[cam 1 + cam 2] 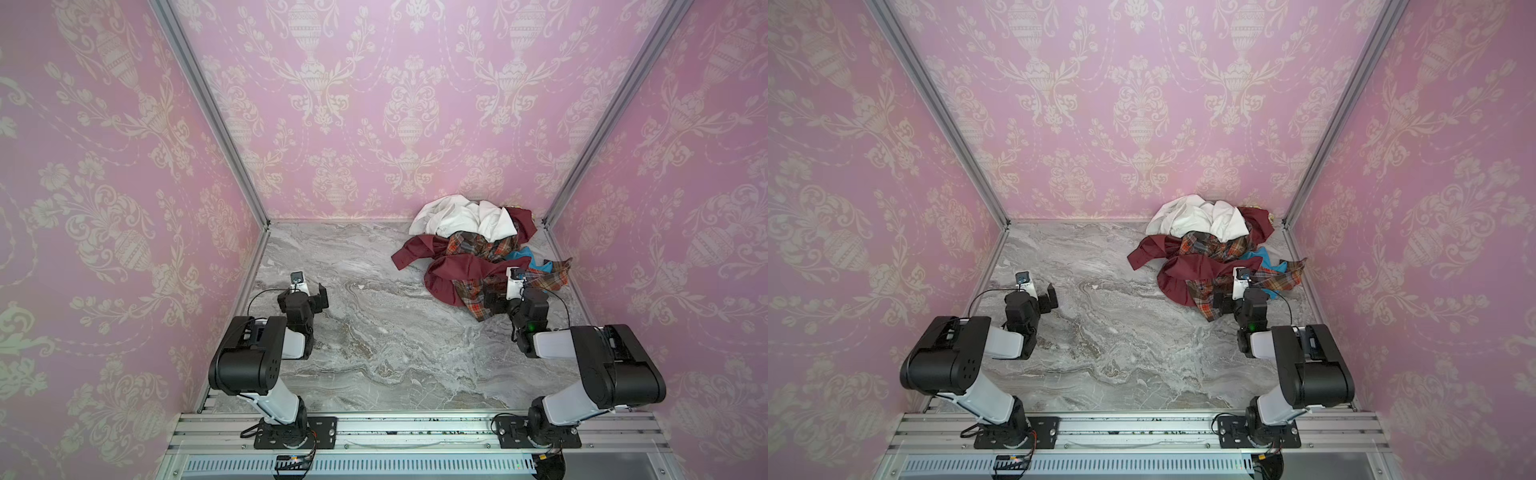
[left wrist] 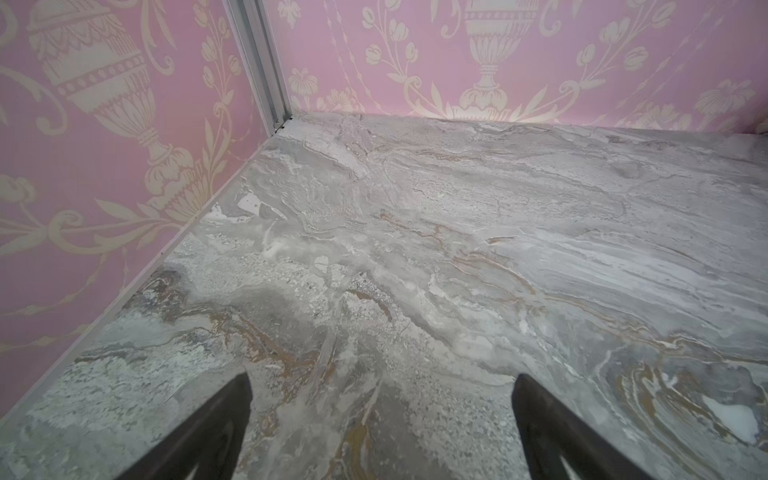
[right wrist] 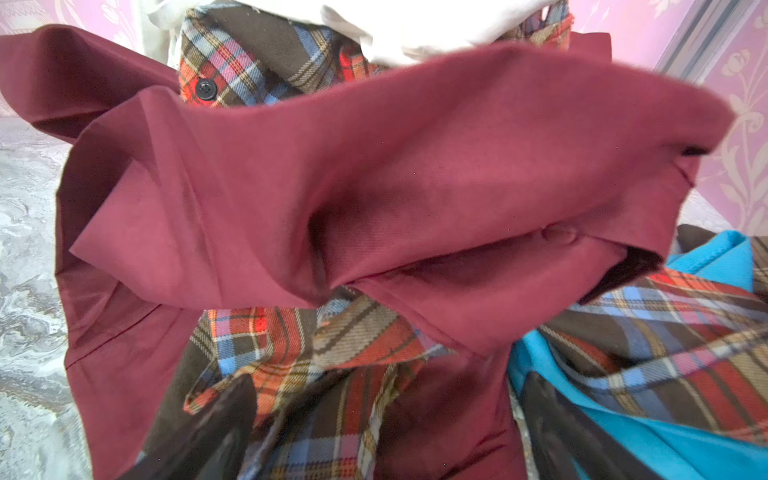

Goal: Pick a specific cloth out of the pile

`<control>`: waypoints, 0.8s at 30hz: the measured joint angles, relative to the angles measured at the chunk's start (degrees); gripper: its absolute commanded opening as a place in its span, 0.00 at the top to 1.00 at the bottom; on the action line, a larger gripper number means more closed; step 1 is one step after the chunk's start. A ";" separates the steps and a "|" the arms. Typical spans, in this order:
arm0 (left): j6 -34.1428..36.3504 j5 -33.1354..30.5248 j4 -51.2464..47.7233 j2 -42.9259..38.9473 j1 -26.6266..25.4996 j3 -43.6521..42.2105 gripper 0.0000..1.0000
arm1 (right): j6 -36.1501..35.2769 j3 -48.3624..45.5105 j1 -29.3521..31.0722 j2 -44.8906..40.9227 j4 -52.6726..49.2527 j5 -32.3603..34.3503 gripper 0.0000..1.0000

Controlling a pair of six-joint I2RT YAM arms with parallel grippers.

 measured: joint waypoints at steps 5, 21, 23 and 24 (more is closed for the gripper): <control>0.66 1.38 -0.04 0.00 -0.02 0.04 0.01 | 0.00 0.00 0.00 0.00 0.00 0.02 0.00; 1.09 2.62 -0.11 0.00 -0.02 0.15 0.01 | 0.00 0.00 0.00 0.00 0.00 0.02 0.00; 1.09 2.62 -0.11 0.00 -0.02 0.15 0.01 | 0.00 0.00 0.00 0.00 0.00 0.00 0.00; 1.09 2.62 -0.11 0.00 -0.02 0.15 0.01 | 0.02 0.00 0.00 0.00 0.00 0.00 0.00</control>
